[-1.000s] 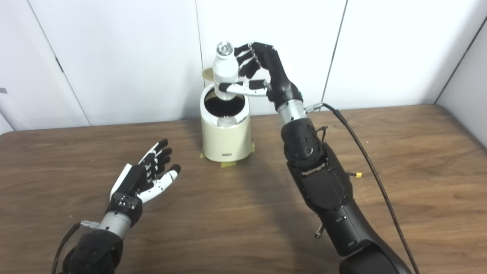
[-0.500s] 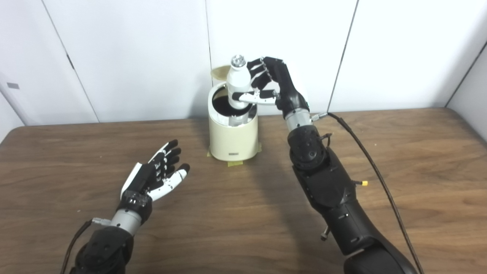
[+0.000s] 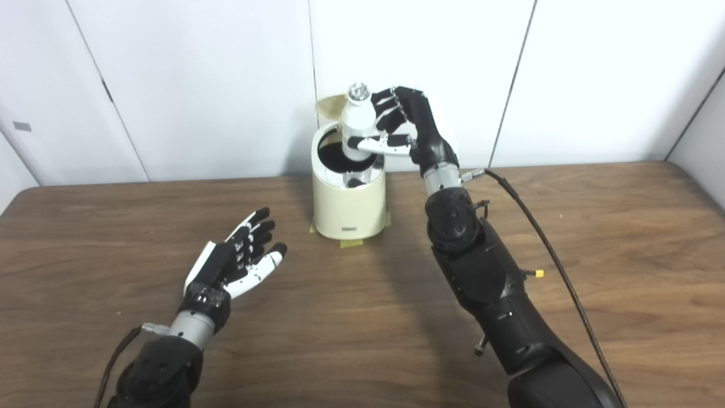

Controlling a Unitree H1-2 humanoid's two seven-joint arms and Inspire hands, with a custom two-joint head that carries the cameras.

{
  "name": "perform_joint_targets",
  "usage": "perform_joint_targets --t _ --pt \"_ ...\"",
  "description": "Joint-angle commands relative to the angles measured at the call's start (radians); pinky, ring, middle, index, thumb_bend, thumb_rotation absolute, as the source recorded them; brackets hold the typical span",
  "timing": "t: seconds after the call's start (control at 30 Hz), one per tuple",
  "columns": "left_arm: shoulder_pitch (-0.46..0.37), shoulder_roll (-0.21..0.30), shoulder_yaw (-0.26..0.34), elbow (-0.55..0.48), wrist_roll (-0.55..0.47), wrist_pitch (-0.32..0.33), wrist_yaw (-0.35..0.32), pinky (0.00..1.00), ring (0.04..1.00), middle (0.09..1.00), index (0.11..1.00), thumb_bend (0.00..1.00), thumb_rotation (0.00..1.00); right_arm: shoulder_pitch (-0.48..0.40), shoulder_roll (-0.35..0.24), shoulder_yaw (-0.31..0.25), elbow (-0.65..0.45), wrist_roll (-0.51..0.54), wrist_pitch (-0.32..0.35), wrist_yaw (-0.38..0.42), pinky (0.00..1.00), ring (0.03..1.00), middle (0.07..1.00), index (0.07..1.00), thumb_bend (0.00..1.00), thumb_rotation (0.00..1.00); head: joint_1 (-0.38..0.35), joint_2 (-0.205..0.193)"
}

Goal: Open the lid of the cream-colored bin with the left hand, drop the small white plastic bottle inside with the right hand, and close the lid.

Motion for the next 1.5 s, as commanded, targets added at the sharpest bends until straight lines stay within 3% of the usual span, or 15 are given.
perform_joint_targets --t 0.0,0.2,0.37,0.43,0.53,0.6,0.73,1.4,1.43,1.47 --pt "-0.039 0.004 0.001 -0.037 0.002 -0.024 0.004 0.96 0.934 0.929 0.977 0.44 0.24 -0.069 0.004 -0.011 -0.015 0.011 -0.053 -0.018 0.42 0.438 0.493 0.488 0.52 0.0 -0.001 0.001" --pt "-0.037 0.003 -0.004 -0.042 0.018 -0.018 0.012 0.94 0.924 0.924 0.969 0.43 0.25 -0.062 -0.006 0.004 -0.028 -0.002 -0.016 0.0 0.42 0.426 0.482 0.528 0.52 0.0 -0.001 0.002" --pt "-0.035 0.006 -0.005 -0.03 0.012 -0.041 0.005 0.95 0.924 0.926 0.971 0.42 0.26 -0.048 -0.023 0.017 -0.037 -0.007 -0.001 0.026 0.49 0.44 0.492 0.515 0.52 0.0 -0.001 -0.001" --pt "-0.035 0.007 -0.005 -0.025 0.012 -0.047 0.004 0.94 0.92 0.924 0.967 0.42 0.25 -0.043 -0.03 0.021 -0.037 -0.009 0.0 0.034 0.5 0.525 0.489 0.501 0.53 0.0 -0.002 -0.003" --pt "-0.039 0.004 -0.003 -0.031 0.013 -0.028 0.009 0.93 0.918 0.921 0.962 0.42 0.25 -0.036 -0.035 0.021 -0.04 -0.007 0.004 0.047 0.49 0.561 0.499 0.492 0.53 0.0 -0.004 -0.002" --pt "-0.041 0.003 -0.001 -0.031 0.012 -0.023 0.01 0.94 0.922 0.922 0.965 0.43 0.25 -0.034 -0.039 0.023 -0.041 -0.008 0.009 0.054 0.49 0.583 0.616 0.494 0.52 0.11 -0.006 -0.002" --pt "-0.045 0.004 -0.001 -0.027 0.012 -0.025 0.01 0.94 0.925 0.921 0.963 0.43 0.25 -0.03 -0.045 0.028 -0.041 -0.014 0.01 0.066 0.48 0.607 0.666 0.495 0.52 0.14 -0.006 -0.004" --pt "-0.049 0.024 -0.013 -0.016 0.015 -0.052 -0.006 0.94 0.915 0.915 0.956 0.41 0.24 -0.034 -0.06 0.041 -0.033 -0.034 0.019 0.093 0.49 0.607 0.67 0.496 0.52 0.14 -0.012 -0.011" --pt "-0.05 0.026 -0.014 -0.017 0.018 -0.05 -0.006 0.95 0.914 0.915 0.956 0.41 0.24 -0.034 -0.061 0.042 -0.033 -0.035 0.022 0.094 0.49 0.607 0.672 0.576 0.69 0.13 -0.013 -0.011" --pt "-0.05 0.027 -0.016 -0.018 0.02 -0.049 -0.005 0.95 0.915 0.915 0.956 0.41 0.24 -0.035 -0.061 0.042 -0.033 -0.036 0.023 0.095 0.49 0.606 0.674 0.618 0.78 0.13 -0.013 -0.011"
